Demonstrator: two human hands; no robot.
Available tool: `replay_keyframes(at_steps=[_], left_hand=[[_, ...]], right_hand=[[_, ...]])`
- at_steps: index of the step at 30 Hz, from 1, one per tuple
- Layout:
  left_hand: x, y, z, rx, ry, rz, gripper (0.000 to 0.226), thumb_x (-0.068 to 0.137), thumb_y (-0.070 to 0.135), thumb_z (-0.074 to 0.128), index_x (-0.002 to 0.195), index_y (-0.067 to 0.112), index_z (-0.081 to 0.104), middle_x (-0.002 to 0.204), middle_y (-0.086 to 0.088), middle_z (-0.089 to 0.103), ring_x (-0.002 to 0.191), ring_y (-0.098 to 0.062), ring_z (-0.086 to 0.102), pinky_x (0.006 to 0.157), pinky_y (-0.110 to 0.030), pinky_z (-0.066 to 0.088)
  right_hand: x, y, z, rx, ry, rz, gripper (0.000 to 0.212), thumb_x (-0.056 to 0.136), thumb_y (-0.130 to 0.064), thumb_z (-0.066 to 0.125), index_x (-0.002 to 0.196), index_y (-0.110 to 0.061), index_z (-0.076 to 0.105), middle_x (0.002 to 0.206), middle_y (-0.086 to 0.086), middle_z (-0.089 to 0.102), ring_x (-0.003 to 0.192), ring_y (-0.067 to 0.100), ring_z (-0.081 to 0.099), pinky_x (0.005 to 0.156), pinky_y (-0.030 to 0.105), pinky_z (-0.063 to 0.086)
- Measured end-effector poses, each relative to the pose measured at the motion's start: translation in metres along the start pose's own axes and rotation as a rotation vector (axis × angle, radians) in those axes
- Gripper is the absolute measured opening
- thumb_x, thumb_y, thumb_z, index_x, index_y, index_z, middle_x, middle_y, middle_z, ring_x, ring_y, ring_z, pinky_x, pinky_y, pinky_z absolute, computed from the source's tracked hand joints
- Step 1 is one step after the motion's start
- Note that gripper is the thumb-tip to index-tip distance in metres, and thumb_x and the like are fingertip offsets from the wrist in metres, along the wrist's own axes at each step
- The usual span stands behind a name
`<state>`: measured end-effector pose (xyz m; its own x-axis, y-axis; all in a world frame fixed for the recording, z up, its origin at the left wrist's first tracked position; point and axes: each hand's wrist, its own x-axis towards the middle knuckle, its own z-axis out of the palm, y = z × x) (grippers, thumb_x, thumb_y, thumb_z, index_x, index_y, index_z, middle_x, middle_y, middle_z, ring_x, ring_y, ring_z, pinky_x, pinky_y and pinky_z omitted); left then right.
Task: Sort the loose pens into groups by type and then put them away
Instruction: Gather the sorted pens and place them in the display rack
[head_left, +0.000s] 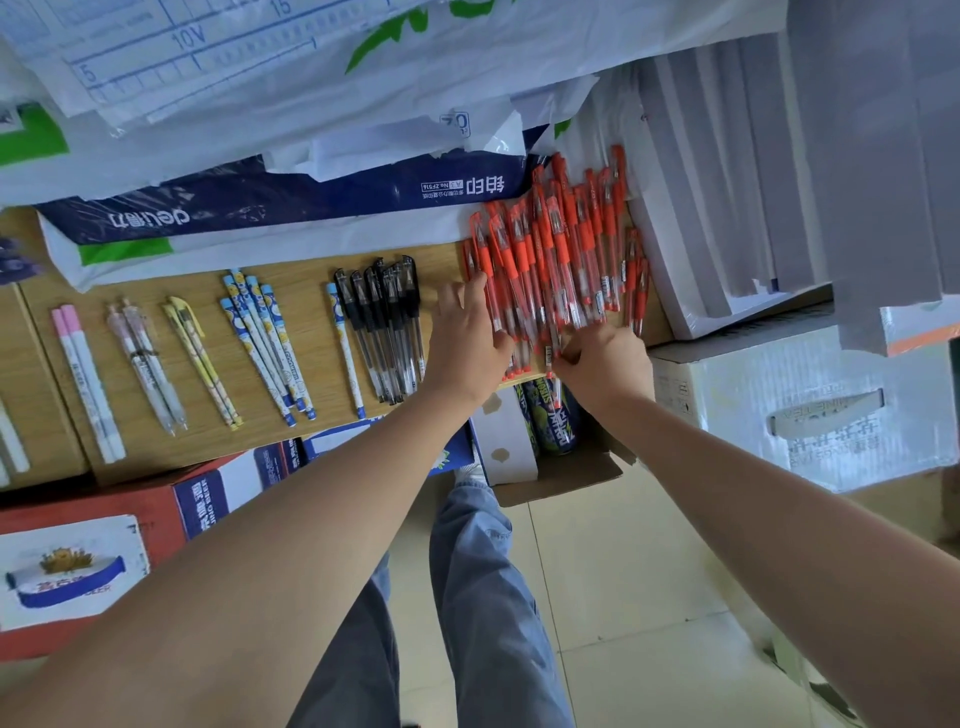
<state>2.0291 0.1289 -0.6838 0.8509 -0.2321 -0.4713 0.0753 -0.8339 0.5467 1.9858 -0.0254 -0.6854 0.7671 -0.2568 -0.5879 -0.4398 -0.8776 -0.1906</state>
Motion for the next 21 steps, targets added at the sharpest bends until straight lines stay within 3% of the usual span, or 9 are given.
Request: replay_keyframes(at_steps=[6, 9, 11, 13, 17, 21], left_hand=[[0.001, -0.003, 0.0, 0.002, -0.025, -0.002, 0.07, 0.092, 0.019, 0.058, 0.15, 0.009, 0.021, 0.14, -0.017, 0.033, 0.133, -0.029, 0.032, 0.108, -0.03, 0.027], [0.0, -0.004, -0.001, -0.001, -0.029, -0.008, 0.069, 0.092, 0.018, 0.057, 0.15, 0.009, 0.021, 0.14, -0.018, 0.032, 0.132, -0.029, 0.032, 0.108, -0.03, 0.028], [-0.001, -0.003, -0.002, -0.004, -0.039, -0.012, 0.069, 0.092, 0.018, 0.057, 0.15, 0.009, 0.021, 0.141, -0.018, 0.031, 0.132, -0.029, 0.032, 0.107, -0.03, 0.029], [-0.001, -0.002, -0.003, -0.001, -0.057, -0.016, 0.069, 0.092, 0.019, 0.057, 0.15, 0.01, 0.021, 0.141, -0.018, 0.029, 0.132, -0.029, 0.032, 0.107, -0.029, 0.029], [0.0, -0.003, -0.005, -0.011, -0.078, -0.023, 0.068, 0.093, 0.02, 0.057, 0.15, 0.012, 0.021, 0.143, -0.017, 0.028, 0.132, -0.029, 0.035, 0.105, -0.031, 0.033], [0.001, -0.003, -0.005, -0.012, -0.063, -0.024, 0.068, 0.092, 0.019, 0.058, 0.15, 0.01, 0.023, 0.141, -0.018, 0.031, 0.132, -0.029, 0.035, 0.108, -0.032, 0.03]], right_hand=[[0.004, -0.004, -0.004, 0.078, 0.064, 0.031, 0.022, 0.085, -0.033, 0.064, 0.077, -0.012, 0.067, 0.074, 0.007, 0.064, 0.065, 0.024, 0.062, 0.056, 0.027, 0.05], [-0.013, -0.005, 0.0, 0.039, -0.062, 0.065, 0.029, 0.084, -0.05, 0.064, 0.086, -0.021, 0.058, 0.069, 0.002, 0.058, 0.066, 0.022, 0.058, 0.058, 0.028, 0.05], [-0.019, -0.004, 0.005, -0.071, -0.152, 0.092, 0.032, 0.083, -0.043, 0.067, 0.095, -0.015, 0.06, 0.073, 0.003, 0.059, 0.071, 0.023, 0.059, 0.058, 0.028, 0.047], [-0.016, -0.003, 0.007, -0.078, -0.166, 0.112, 0.025, 0.085, -0.032, 0.067, 0.089, -0.007, 0.062, 0.07, 0.004, 0.056, 0.075, 0.025, 0.064, 0.057, 0.028, 0.045], [-0.007, -0.004, -0.001, -0.013, -0.02, 0.092, 0.036, 0.086, -0.044, 0.064, 0.078, -0.011, 0.055, 0.065, 0.003, 0.052, 0.066, 0.024, 0.057, 0.055, 0.027, 0.042], [0.006, -0.006, -0.01, 0.039, 0.092, 0.049, 0.023, 0.087, -0.03, 0.066, 0.092, -0.008, 0.066, 0.084, 0.01, 0.066, 0.075, 0.027, 0.062, 0.062, 0.028, 0.047]])
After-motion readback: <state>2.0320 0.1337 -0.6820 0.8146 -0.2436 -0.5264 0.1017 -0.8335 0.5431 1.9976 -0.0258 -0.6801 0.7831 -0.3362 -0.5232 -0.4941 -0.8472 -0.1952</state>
